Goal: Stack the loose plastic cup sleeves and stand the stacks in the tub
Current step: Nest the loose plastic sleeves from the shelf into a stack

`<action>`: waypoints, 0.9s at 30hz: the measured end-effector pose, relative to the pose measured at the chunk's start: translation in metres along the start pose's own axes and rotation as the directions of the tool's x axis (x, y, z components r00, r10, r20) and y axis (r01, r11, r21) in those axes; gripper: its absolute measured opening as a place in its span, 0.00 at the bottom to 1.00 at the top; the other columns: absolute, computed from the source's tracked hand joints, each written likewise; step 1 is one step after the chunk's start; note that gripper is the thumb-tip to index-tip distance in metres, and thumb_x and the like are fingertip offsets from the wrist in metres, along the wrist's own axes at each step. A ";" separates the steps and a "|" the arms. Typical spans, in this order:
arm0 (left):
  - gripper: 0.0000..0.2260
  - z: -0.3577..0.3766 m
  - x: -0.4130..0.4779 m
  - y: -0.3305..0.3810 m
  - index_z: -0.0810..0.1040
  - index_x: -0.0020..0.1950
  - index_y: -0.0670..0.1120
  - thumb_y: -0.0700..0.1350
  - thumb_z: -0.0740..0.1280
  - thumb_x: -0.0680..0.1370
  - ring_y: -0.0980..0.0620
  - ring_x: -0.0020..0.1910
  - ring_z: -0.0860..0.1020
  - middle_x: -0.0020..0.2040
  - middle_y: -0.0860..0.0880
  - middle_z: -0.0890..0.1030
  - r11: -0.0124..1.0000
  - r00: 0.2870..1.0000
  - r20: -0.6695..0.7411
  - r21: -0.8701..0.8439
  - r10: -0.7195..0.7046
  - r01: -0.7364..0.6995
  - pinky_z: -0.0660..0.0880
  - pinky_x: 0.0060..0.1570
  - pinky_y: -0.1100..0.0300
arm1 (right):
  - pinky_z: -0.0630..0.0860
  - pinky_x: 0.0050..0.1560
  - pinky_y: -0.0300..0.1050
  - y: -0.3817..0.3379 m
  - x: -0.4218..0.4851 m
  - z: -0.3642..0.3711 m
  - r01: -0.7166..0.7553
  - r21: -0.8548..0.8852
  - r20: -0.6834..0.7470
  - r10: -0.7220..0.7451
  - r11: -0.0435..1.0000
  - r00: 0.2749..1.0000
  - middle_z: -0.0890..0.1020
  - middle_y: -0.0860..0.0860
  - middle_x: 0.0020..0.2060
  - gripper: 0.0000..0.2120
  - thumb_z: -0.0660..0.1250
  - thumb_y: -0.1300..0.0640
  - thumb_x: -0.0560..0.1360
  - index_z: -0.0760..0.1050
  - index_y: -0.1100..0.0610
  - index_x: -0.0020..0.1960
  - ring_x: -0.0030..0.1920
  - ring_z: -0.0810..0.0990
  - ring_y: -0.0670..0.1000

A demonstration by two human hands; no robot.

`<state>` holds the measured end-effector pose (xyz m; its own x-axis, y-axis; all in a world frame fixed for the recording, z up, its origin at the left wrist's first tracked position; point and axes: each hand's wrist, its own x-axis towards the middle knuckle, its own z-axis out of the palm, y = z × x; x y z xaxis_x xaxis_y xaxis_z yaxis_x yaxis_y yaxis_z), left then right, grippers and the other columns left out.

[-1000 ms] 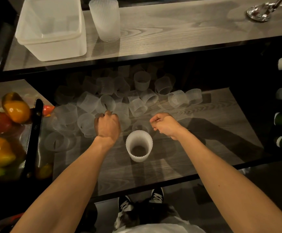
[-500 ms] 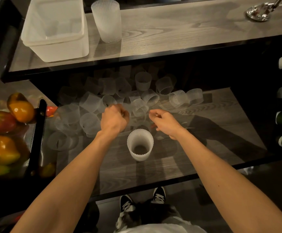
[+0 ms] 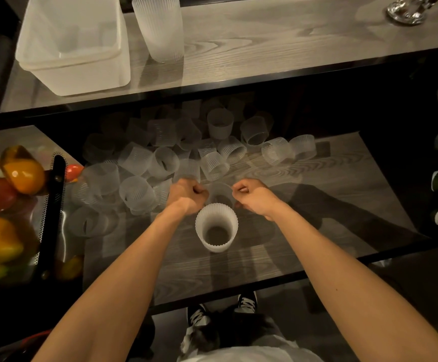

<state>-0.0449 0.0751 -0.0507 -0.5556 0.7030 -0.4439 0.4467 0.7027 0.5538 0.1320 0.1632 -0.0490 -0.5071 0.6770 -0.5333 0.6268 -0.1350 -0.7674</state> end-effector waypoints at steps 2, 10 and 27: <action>0.06 0.001 0.003 0.001 0.83 0.45 0.49 0.49 0.69 0.77 0.53 0.45 0.82 0.42 0.51 0.85 1.000 1.000 -0.017 -0.020 -0.012 0.012 0.76 0.48 0.62 | 0.78 0.48 0.48 -0.001 0.006 0.001 -0.002 -0.110 -0.044 -0.003 0.994 0.999 0.83 0.58 0.53 0.09 0.67 0.56 0.80 0.79 0.57 0.58 0.50 0.83 0.55; 0.10 -0.002 0.016 0.017 0.80 0.59 0.45 0.46 0.65 0.80 0.48 0.53 0.80 0.52 0.48 0.83 0.988 0.998 0.049 -0.149 -0.030 0.037 0.77 0.59 0.55 | 0.73 0.65 0.46 -0.022 0.028 -0.003 0.027 -0.379 -0.091 -0.067 0.925 0.994 0.74 0.52 0.70 0.22 0.61 0.58 0.81 0.67 0.53 0.75 0.66 0.75 0.55; 0.11 -0.006 0.023 0.033 0.77 0.61 0.50 0.44 0.68 0.79 0.60 0.42 0.78 0.45 0.57 0.78 0.932 0.988 -0.147 -0.350 0.048 -0.097 0.76 0.45 0.65 | 0.74 0.52 0.35 -0.035 0.045 -0.003 0.199 -0.015 -0.245 -0.196 0.980 0.950 0.77 0.45 0.50 0.15 0.67 0.60 0.80 0.76 0.54 0.66 0.46 0.76 0.41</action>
<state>-0.0477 0.1137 -0.0385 -0.6308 0.7120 -0.3085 0.2251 0.5483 0.8054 0.0887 0.2010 -0.0449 -0.4597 0.8464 -0.2688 0.5222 0.0128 -0.8527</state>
